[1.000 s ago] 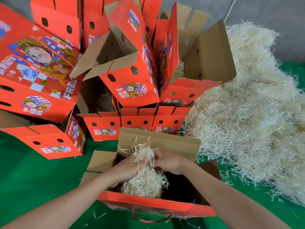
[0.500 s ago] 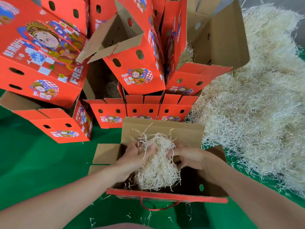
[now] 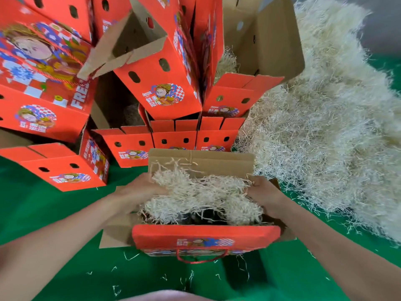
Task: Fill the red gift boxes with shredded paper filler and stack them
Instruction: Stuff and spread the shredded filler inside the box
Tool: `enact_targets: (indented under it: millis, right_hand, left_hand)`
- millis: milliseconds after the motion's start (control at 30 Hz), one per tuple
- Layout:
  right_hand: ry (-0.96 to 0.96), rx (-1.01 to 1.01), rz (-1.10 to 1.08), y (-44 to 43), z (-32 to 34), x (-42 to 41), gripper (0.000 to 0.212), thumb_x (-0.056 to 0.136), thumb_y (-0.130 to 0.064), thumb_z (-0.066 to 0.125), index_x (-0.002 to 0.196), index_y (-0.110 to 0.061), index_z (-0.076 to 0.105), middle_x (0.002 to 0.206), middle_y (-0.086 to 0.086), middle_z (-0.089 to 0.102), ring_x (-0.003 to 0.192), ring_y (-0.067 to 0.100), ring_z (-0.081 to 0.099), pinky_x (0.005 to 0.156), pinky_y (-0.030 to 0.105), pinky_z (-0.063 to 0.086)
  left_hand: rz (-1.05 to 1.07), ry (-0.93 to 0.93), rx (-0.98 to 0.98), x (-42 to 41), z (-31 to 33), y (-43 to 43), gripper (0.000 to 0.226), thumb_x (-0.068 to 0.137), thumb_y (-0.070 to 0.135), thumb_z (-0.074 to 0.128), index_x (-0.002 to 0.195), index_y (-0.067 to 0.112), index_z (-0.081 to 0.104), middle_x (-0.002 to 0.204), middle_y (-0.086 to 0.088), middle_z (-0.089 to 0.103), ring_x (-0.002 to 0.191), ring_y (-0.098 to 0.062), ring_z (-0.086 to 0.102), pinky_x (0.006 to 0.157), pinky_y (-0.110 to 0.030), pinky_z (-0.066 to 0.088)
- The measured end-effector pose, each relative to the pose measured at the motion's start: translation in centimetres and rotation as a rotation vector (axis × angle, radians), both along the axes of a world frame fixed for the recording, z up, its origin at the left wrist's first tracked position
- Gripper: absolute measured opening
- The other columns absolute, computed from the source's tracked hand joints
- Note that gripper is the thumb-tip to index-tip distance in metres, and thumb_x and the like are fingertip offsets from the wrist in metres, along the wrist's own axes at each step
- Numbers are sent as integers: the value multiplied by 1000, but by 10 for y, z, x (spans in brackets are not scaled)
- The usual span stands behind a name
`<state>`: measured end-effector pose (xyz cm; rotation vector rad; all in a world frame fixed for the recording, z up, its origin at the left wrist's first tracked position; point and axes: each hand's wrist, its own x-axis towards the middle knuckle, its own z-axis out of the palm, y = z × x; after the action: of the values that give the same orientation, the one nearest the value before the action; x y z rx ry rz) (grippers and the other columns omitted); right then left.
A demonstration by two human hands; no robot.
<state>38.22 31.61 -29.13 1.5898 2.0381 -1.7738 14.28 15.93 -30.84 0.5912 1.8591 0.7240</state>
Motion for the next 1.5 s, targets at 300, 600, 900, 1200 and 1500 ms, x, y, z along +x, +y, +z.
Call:
enact_targets:
  millis: [300, 600, 900, 1200, 1500]
  right_hand:
    - [179, -372, 73, -20, 12, -25, 47, 89, -15, 58, 130, -2, 39, 136, 11, 46, 127, 25, 41, 108, 46, 31]
    - [79, -101, 153, -2, 11, 16, 14, 81, 5, 60, 88, -6, 57, 76, 7, 57, 58, 8, 57, 55, 21, 47]
    - [45, -246, 383, -5, 14, -12, 77, 74, -31, 75, 138, -26, 34, 119, -6, 62, 114, 16, 56, 90, 39, 48]
    - [37, -157, 243, 5, 7, 1, 86, 80, -19, 69, 148, -21, 16, 145, 1, 35, 120, 20, 47, 98, 36, 44]
    - [88, -29, 189, -9, 3, -18, 22, 84, 2, 55, 103, -9, 59, 85, 11, 64, 72, 9, 60, 70, 29, 51]
  left_hand:
    - [-467, -195, -137, 49, 23, 30, 139, 45, 78, 67, 149, 13, 0, 157, -2, 3, 143, -23, 10, 114, -48, 18]
    - [-94, -130, 3, 26, -1, 22, 104, 77, 13, 72, 149, 13, -3, 156, -11, 5, 142, -28, 13, 112, -38, 17]
    - [-172, -320, 114, 46, 22, 27, 71, 74, 8, 74, 124, 36, 32, 129, 23, 38, 100, 14, 49, 91, -5, 35]
    - [-106, -312, 43, 11, 28, 7, 164, 8, 55, 89, 147, 2, 18, 144, -7, 41, 138, -18, 28, 115, -38, 11]
    - [1, -437, 139, 33, 24, 19, 69, 48, 3, 79, 111, 8, 52, 80, 3, 73, 78, -11, 68, 71, -21, 55]
